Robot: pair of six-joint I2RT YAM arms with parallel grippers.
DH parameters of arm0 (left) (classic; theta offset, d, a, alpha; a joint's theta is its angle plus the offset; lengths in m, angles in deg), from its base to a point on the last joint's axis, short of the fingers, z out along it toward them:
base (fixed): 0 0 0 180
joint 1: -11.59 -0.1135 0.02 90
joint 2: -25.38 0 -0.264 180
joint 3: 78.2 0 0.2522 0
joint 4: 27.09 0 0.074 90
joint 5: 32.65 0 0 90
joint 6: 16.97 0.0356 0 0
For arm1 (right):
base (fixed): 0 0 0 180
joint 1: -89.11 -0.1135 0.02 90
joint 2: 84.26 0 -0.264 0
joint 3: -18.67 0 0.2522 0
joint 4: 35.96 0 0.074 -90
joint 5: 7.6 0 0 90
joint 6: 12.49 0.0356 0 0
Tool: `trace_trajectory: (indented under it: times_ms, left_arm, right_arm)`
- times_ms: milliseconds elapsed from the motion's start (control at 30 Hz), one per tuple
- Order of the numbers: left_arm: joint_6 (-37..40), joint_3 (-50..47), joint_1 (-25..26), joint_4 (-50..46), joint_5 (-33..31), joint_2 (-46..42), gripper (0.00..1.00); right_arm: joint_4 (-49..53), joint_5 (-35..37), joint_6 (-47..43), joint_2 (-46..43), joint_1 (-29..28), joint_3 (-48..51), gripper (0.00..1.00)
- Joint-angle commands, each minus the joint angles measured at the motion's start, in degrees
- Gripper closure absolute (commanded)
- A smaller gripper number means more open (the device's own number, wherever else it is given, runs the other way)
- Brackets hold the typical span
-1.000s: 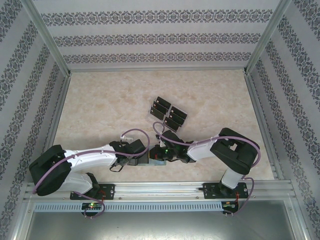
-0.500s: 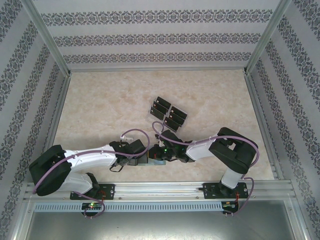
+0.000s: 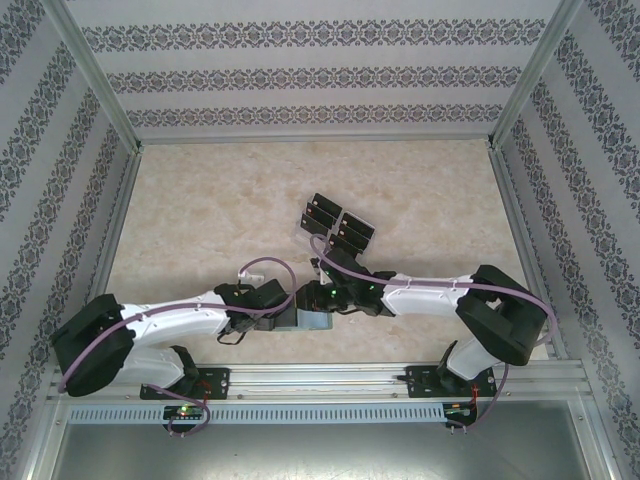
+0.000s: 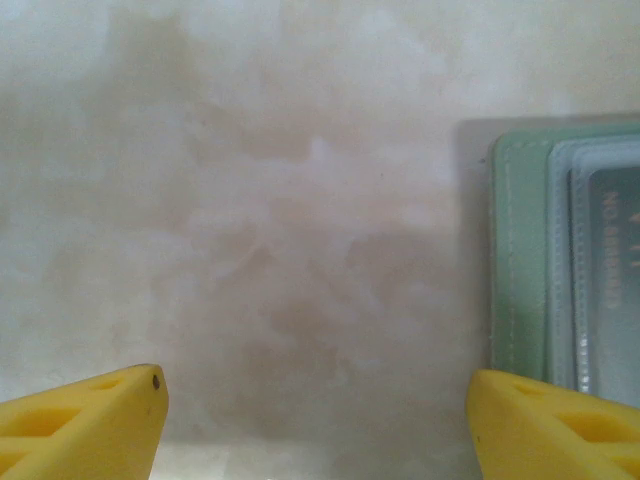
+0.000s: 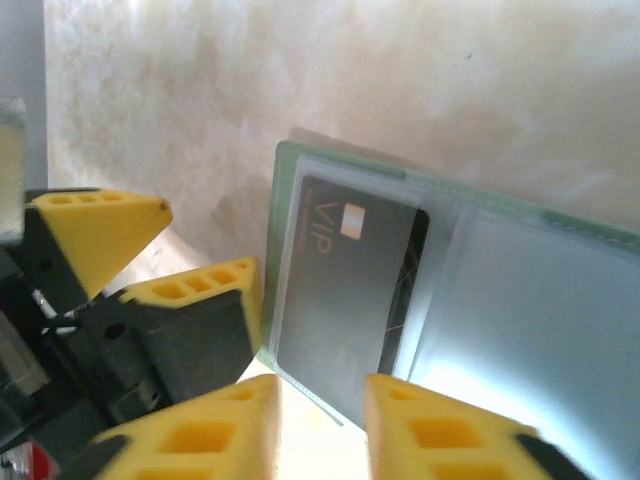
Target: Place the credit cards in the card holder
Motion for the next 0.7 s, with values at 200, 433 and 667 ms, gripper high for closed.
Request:
trace_trajectory:
  times_ms: [200, 433, 667]
  left_arm:
    - [0.6, -0.2, -4.3, -5.1, -3.1, -6.5, 0.20]
    - [2.1, -0.3, -5.4, -3.4, -2.3, -5.5, 0.20]
    - [1.9, -1.6, -5.4, -1.4, -1.3, -4.5, 0.20]
  right_arm:
    - [10.0, 3.1, -5.0, 3.0, 0.3, -5.7, 1.00]
    - [10.1, 2.8, -5.0, 6.7, -0.3, -7.4, 1.00]
    - [9.9, 2.5, -5.1, 9.4, -1.2, -8.8, 1.00]
